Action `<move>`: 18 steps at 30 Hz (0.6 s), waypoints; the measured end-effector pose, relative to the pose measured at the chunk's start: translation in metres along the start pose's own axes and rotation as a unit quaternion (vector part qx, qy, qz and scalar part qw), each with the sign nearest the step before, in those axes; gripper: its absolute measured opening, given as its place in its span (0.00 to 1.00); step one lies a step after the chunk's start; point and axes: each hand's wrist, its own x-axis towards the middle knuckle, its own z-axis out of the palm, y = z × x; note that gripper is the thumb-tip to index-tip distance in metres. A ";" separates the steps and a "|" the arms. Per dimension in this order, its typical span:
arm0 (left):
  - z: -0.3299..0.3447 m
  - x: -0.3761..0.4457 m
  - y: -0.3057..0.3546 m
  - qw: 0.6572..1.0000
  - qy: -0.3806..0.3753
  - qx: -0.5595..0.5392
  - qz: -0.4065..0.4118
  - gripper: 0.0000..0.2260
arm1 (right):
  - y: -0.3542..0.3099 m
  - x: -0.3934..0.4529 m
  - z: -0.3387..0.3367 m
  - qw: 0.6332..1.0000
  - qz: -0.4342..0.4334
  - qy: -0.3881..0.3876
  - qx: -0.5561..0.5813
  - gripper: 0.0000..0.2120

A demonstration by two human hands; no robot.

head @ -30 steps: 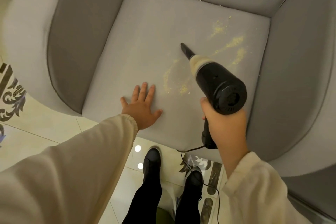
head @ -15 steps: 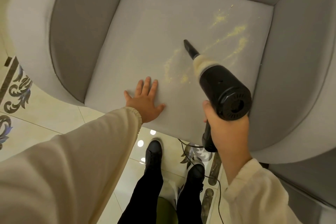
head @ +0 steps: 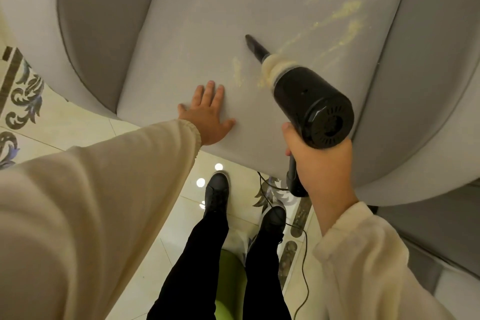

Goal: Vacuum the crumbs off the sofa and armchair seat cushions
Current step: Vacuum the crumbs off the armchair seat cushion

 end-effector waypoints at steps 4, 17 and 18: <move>0.004 -0.005 0.007 1.000 0.009 -0.014 -0.006 0.39 | -0.004 0.006 -0.007 1.000 0.016 -0.003 0.006 0.06; 0.018 -0.030 0.008 0.998 -0.013 -0.042 -0.050 0.37 | 0.005 -0.049 -0.033 0.995 0.068 -0.067 -0.032 0.08; 0.018 -0.031 0.008 0.998 -0.014 -0.045 -0.052 0.37 | 0.005 -0.049 -0.032 0.996 0.065 -0.058 -0.026 0.08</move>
